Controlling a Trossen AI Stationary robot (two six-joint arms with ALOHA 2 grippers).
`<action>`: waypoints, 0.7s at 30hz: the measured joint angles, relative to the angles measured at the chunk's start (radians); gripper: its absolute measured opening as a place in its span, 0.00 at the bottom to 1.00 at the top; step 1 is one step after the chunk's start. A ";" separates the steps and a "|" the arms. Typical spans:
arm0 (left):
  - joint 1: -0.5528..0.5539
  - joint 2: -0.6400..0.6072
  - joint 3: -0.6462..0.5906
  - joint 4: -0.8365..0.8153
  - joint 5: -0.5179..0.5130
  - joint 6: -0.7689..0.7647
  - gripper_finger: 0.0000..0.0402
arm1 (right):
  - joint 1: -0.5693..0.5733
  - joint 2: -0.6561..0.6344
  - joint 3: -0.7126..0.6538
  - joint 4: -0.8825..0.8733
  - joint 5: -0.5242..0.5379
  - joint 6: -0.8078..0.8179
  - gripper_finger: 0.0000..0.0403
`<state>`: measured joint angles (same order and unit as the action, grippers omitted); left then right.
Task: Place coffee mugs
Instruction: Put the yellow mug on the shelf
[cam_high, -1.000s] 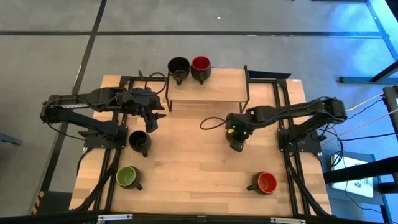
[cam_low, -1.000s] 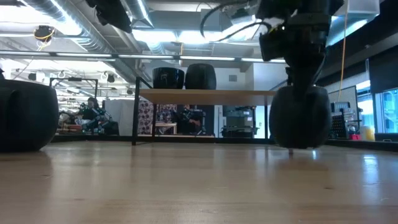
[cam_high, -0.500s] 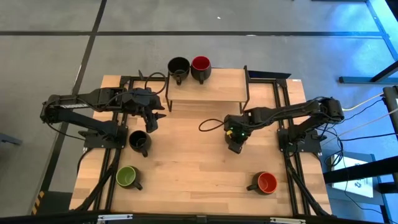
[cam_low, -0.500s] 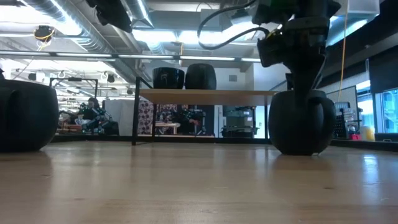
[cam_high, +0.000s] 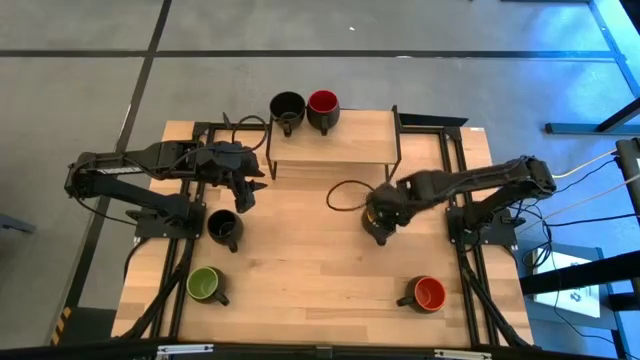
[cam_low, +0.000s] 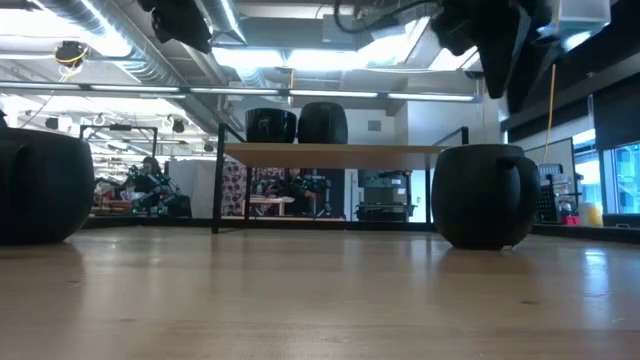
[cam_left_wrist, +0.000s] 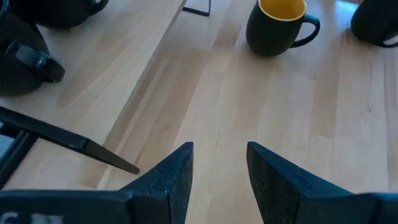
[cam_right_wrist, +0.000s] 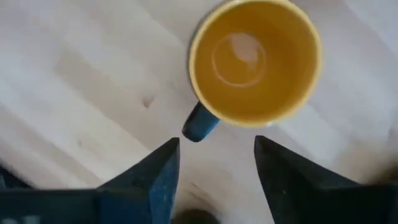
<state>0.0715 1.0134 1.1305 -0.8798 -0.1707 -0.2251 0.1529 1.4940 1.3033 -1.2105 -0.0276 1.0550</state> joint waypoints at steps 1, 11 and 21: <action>0.000 0.000 0.000 0.000 0.000 -0.008 0.36 | 0.031 0.000 -0.001 0.001 0.025 0.086 0.50; 0.000 0.000 0.000 0.010 -0.003 -0.010 0.36 | 0.202 0.053 -0.022 0.144 0.150 0.371 0.51; 0.000 0.014 0.000 0.006 0.004 -0.012 0.36 | 0.268 0.189 -0.022 0.022 0.310 0.590 0.51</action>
<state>0.0715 1.0278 1.1305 -0.8735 -0.1669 -0.2367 0.4206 1.6827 1.2808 -1.1882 0.2826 1.6453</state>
